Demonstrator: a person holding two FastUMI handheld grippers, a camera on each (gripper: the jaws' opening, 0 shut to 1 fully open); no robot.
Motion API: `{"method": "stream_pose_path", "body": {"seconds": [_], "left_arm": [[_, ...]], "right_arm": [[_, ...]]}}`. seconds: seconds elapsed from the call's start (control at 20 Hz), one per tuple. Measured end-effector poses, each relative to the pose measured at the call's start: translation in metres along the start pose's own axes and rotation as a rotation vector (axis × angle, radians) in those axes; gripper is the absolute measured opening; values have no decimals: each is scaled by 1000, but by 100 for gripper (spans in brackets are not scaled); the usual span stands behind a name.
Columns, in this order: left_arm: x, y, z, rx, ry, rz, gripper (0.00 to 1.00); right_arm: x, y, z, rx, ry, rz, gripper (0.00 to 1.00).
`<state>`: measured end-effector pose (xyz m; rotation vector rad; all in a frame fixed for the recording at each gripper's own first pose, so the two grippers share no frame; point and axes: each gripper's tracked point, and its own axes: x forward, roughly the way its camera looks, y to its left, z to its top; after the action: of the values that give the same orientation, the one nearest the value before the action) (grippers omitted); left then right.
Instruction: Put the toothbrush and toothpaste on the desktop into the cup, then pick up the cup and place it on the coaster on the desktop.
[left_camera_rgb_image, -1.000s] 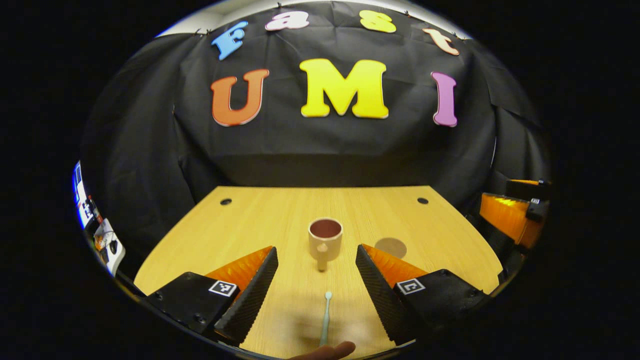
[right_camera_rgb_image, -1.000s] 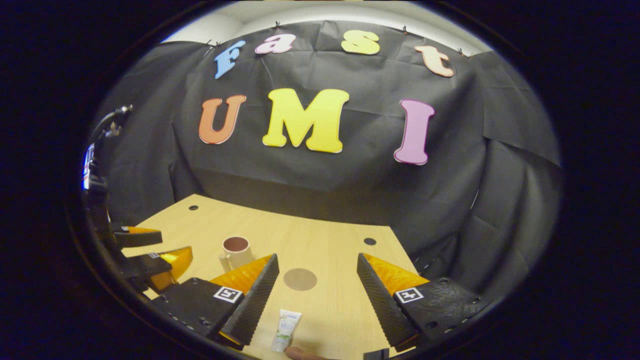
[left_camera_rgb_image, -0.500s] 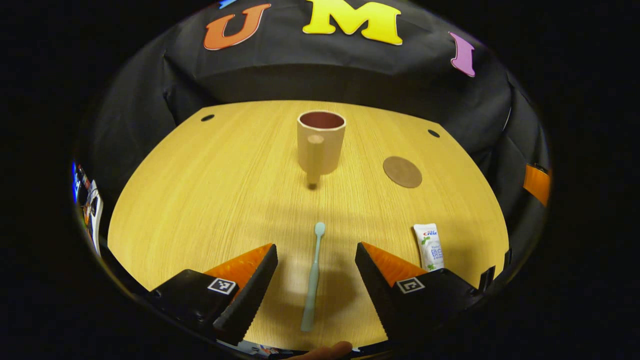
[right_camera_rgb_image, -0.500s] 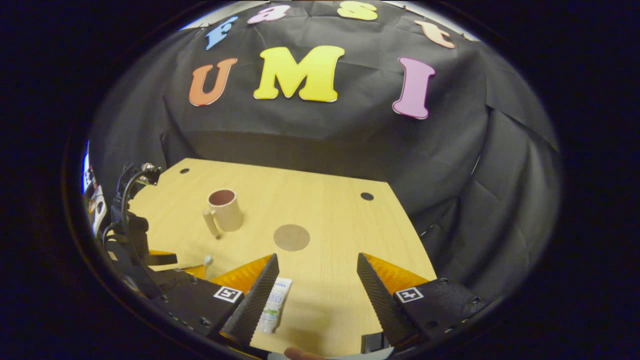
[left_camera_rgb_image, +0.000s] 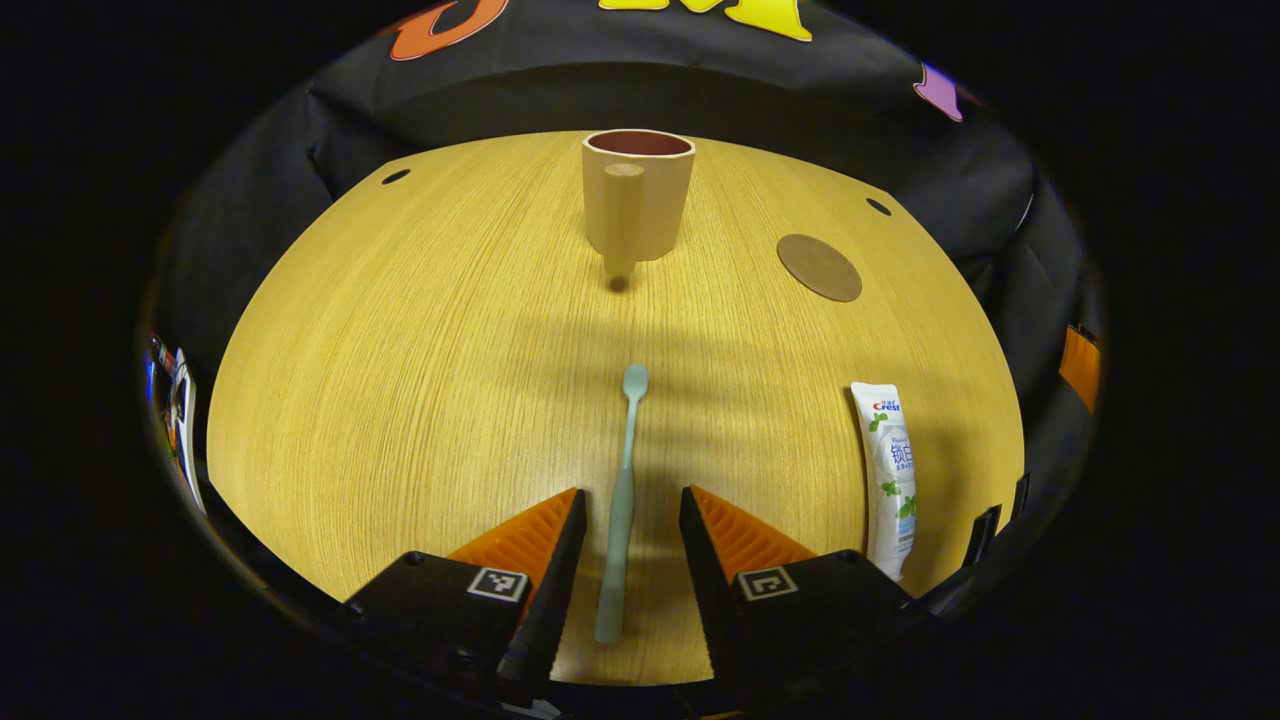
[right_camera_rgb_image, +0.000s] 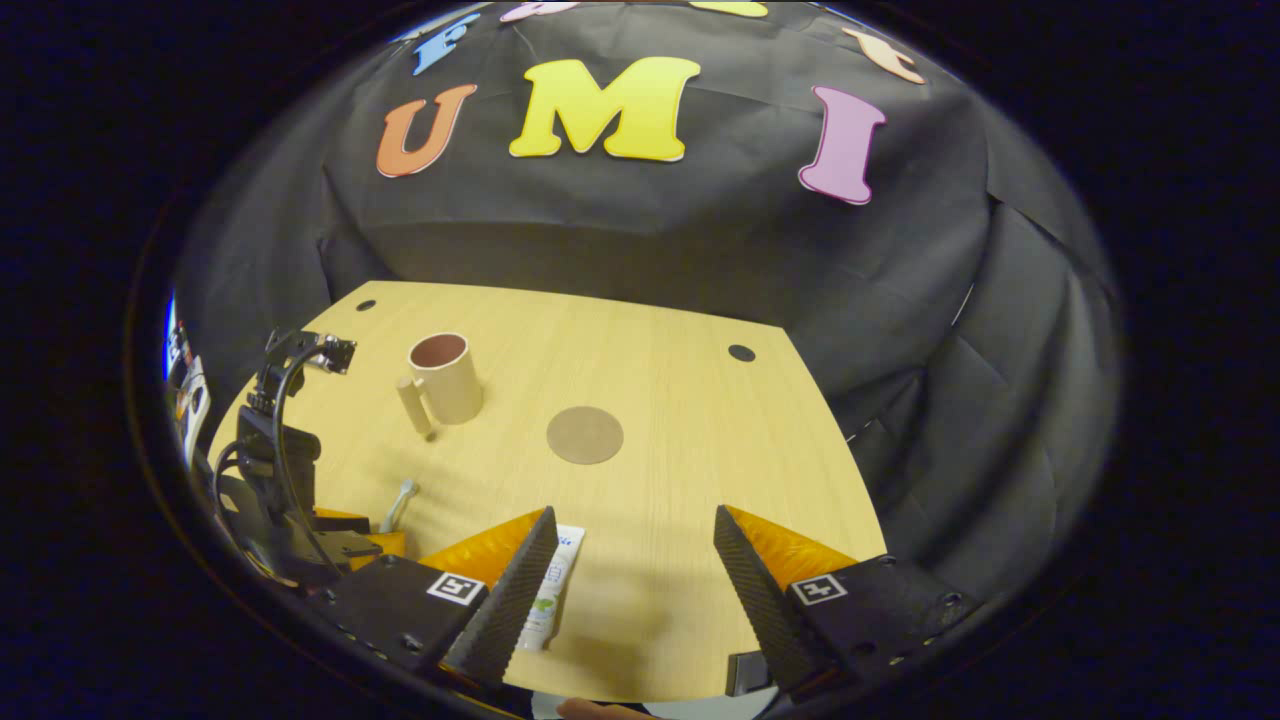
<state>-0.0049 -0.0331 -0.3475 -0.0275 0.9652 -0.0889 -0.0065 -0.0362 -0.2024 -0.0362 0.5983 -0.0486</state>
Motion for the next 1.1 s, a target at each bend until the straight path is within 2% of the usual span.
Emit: {"method": "stream_pose_path", "body": {"seconds": [0.1,0.15,0.2,0.3,0.4,0.7,1.05,1.1], "left_arm": [[-1,2,-3,8,23,7,50],[-1,4,-3,10,29,8,53],[1,3,-5,9,40,8,36],[3,6,-14,2,78,13,21],[5,9,-14,7,79,11,14],[-12,20,-11,-4,40,2,11],[-76,33,26,-49,-187,-7,10],[-85,38,32,-42,-216,0,10]], "right_arm": [[0,2,0,-12,5,4,95],[0,4,0,-15,4,7,95],[0,5,0,-16,5,8,95],[2,7,-2,-14,15,15,92],[5,10,-7,-13,34,26,95],[23,18,-19,6,108,39,97],[45,46,-65,48,276,76,95],[48,51,-72,58,303,77,98]]}}
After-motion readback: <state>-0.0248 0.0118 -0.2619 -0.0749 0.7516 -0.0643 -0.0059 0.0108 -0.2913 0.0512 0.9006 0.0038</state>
